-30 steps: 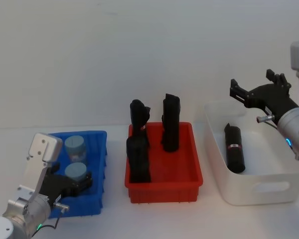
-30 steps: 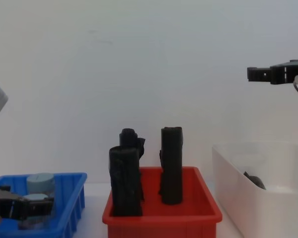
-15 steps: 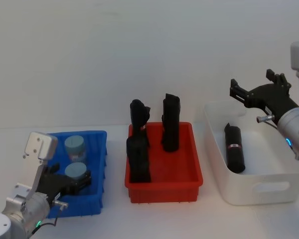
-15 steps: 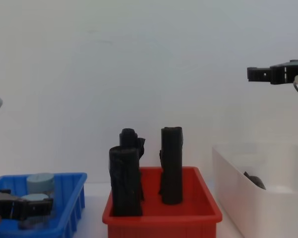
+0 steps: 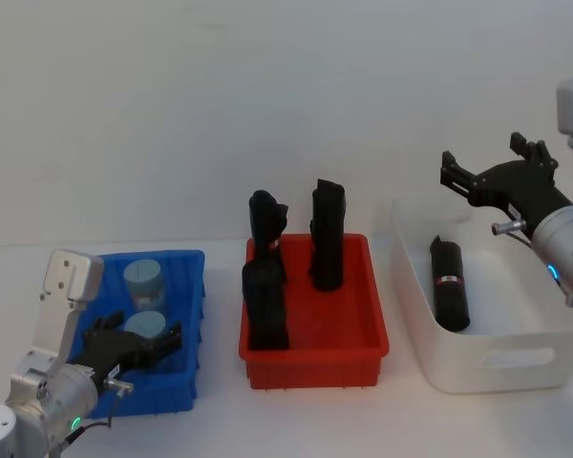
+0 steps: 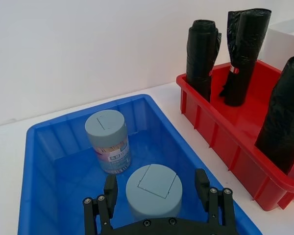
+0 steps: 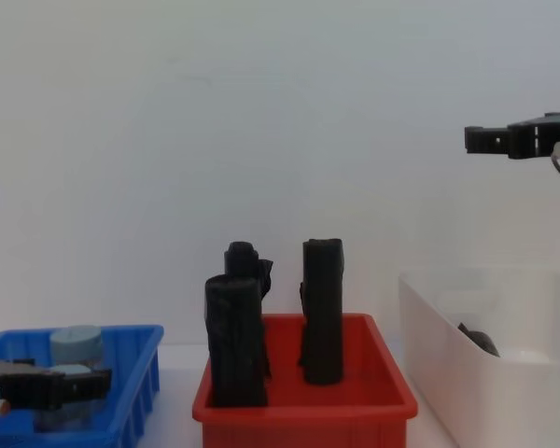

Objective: Pick the cotton swabs from the blue box and place them into the white box.

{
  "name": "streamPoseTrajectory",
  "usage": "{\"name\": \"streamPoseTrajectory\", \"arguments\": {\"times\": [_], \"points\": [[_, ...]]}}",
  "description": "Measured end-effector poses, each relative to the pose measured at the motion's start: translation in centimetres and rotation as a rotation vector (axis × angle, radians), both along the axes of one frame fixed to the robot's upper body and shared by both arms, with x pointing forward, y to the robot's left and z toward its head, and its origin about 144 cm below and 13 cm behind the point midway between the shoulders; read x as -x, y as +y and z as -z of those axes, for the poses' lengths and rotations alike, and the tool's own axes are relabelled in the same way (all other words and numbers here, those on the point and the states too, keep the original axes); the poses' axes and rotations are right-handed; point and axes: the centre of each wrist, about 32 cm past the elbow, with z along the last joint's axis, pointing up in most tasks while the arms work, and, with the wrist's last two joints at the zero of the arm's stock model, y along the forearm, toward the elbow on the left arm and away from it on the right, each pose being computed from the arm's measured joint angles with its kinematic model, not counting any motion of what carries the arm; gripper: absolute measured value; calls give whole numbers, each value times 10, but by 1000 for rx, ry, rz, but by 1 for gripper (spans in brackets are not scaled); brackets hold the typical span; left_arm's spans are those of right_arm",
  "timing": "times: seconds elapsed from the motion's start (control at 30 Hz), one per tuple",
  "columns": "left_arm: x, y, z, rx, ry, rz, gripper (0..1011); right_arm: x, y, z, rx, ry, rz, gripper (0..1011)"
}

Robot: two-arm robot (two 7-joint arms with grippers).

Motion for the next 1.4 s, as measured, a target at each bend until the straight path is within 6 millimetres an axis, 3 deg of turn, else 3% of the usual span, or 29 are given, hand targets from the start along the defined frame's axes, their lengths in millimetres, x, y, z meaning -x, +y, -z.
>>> {"name": "streamPoseTrajectory", "arguments": {"times": [1.23, 1.4], "points": [[-2, 2, 1, 16, 41, 2, 1000, 0, 0, 0, 0, 0, 0, 1001], [-2, 2, 1, 13, 45, 1, 905, 0, 0, 0, 0, 0, 0, 1001]]}}
